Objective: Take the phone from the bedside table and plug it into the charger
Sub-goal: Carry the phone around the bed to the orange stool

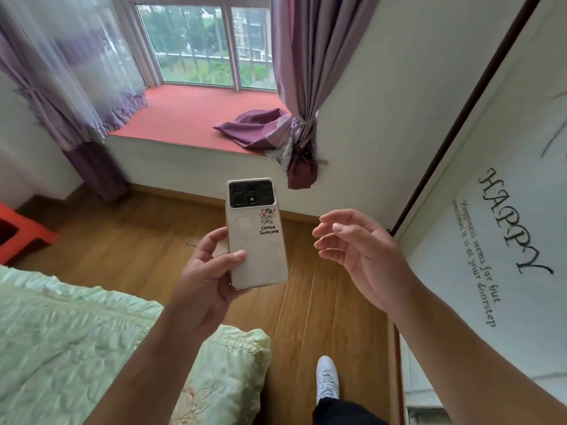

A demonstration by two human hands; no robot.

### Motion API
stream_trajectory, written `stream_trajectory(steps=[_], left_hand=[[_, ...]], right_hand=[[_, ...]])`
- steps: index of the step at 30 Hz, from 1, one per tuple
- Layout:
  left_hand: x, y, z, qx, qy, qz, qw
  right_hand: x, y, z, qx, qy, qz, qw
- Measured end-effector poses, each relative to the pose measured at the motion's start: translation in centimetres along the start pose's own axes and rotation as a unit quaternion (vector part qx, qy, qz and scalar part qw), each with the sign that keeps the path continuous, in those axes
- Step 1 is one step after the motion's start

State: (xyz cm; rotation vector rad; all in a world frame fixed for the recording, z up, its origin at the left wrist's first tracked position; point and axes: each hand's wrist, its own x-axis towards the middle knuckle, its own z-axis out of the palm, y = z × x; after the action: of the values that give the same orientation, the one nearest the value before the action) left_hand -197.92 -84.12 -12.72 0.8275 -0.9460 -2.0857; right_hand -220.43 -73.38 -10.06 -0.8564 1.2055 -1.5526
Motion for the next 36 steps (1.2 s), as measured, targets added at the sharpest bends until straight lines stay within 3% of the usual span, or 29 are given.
stream_trajectory(steps=[8, 16, 31, 36], left_hand=[[12.2, 1.3, 6.5, -0.007, 0.016, 0.001, 1.0], [19.6, 4.8, 6.3, -0.017, 0.045, 0.033, 0.998], [39.0, 13.1, -7.1, -0.122, 0.093, 0.053, 0.987], [43.4, 18.9, -10.7, -0.082, 0.131, 0.081, 0.985]], right_hand=[[12.1, -3.0, -8.0, 0.009, -0.023, 0.028, 0.999], [22.7, -3.5, -8.4, 0.027, -0.082, 0.042, 0.995], [50.0, -0.6, 2.5, -0.039, -0.132, 0.11, 0.984], [57.7, -0.8, 8.1, -0.043, -0.178, 0.102, 0.978]])
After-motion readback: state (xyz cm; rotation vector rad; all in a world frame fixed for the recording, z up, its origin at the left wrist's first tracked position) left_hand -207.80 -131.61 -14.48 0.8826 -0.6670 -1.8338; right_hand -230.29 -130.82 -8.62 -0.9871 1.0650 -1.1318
